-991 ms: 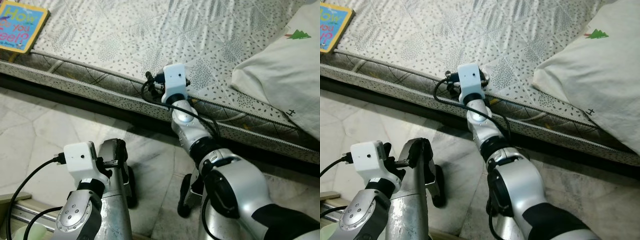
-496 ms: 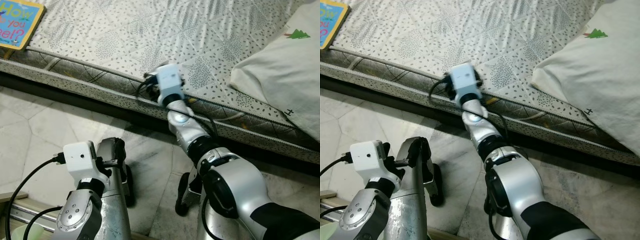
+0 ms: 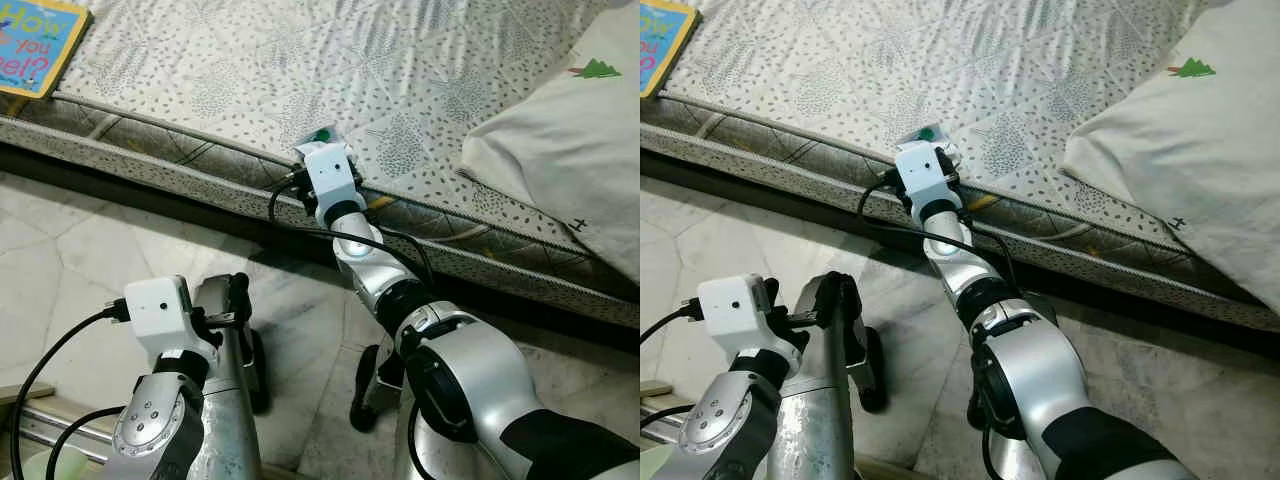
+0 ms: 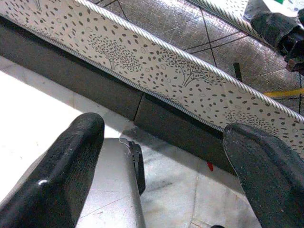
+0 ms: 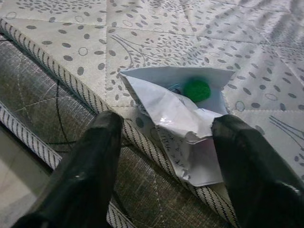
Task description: Clean up the room
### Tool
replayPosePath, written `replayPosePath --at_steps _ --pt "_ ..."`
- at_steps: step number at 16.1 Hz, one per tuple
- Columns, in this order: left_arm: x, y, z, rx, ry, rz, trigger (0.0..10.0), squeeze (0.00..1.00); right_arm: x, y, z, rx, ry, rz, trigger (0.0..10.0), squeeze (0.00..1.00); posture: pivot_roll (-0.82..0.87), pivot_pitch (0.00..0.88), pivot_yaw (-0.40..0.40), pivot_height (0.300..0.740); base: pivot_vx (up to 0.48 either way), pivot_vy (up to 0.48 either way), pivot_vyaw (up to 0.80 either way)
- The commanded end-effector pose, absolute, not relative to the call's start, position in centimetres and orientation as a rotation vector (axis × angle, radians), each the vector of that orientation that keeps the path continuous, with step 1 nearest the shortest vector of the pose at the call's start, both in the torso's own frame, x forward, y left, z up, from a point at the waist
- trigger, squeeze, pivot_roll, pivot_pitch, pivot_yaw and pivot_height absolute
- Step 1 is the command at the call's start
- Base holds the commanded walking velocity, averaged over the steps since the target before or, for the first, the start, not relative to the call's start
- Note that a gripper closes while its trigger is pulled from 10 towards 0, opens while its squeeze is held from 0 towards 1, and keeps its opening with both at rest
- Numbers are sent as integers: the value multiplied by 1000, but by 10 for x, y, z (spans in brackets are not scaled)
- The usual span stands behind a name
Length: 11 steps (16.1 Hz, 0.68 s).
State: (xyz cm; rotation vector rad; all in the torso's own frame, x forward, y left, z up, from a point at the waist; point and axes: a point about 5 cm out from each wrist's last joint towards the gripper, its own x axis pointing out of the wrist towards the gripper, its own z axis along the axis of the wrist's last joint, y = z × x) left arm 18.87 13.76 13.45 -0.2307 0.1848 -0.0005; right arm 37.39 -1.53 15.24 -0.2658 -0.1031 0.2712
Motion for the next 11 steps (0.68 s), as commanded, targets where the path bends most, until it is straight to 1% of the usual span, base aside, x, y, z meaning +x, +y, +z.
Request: replayPosePath --at_steps 1,11 --pt "185 139 131 -226 213 15 10000 0 364 -2 138 -256 -56 305 0 0 327 398 -34 538 0 0 0" --pt "190 141 132 -216 200 9 10000 0 366 -2 146 -251 -88 282 0 0 332 373 -27 538 0 0 0"
